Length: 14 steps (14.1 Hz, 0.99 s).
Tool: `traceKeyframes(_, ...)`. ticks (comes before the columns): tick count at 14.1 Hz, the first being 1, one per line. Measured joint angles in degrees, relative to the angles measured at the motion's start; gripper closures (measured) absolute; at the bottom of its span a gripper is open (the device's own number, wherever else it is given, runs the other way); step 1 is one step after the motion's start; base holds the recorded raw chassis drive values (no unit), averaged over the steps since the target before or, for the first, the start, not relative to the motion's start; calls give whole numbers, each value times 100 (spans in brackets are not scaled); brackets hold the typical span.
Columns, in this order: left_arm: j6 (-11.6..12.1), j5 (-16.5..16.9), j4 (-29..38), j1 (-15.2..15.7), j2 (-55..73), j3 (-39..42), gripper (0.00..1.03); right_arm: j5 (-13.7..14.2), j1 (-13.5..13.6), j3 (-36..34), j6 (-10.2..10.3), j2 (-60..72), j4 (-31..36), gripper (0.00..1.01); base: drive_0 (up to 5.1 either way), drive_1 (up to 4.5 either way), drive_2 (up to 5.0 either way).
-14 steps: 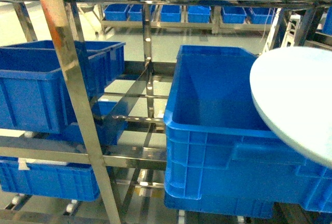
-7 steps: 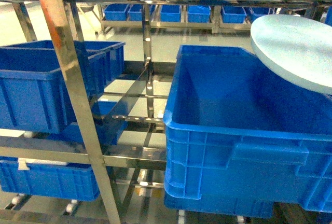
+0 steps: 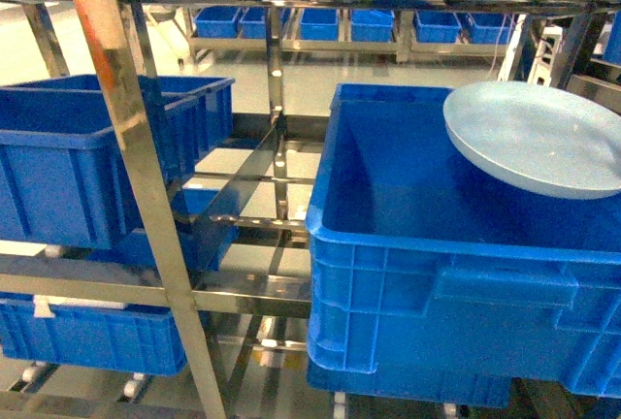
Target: Place blue tray on left shelf second layer neatly
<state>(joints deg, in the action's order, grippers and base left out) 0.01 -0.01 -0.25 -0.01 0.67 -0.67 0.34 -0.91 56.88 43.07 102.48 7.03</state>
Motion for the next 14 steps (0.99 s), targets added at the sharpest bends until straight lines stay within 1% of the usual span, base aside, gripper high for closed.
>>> traceKeyframes(2,0,-2,0,0,0,0,5,-31,-101,35,289,70,-44,99,0,0,0)
traceKeyframes(3,2,-2,0,0,0,0,5,28,-92,131,361,98,-48,99,0,0,0)
traceKeyframes(5,0,-2,-2,0,0,0,5,101,28,304,428,232,-103,99,0,0,0)
traceKeyframes(7,0,-2,0,0,0,0,5,295,214,385,446,358,-269,99,0,0,0)
traceKeyframes(9,0,-2,-2,0,0,0,5,400,306,496,481,409,-310,99,0,0,0)
traceKeyframes(10,0,-2,-2,0,0,0,5,433,321,557,509,481,-319,99,0,0,0)
traceKeyframes(12,0,-2,0,0,0,0,5,446,317,654,647,675,-378,99,0,0,0)
traceKeyframes(14,0,-2,0,0,0,0,5,439,317,699,728,769,-398,99,0,0,0)
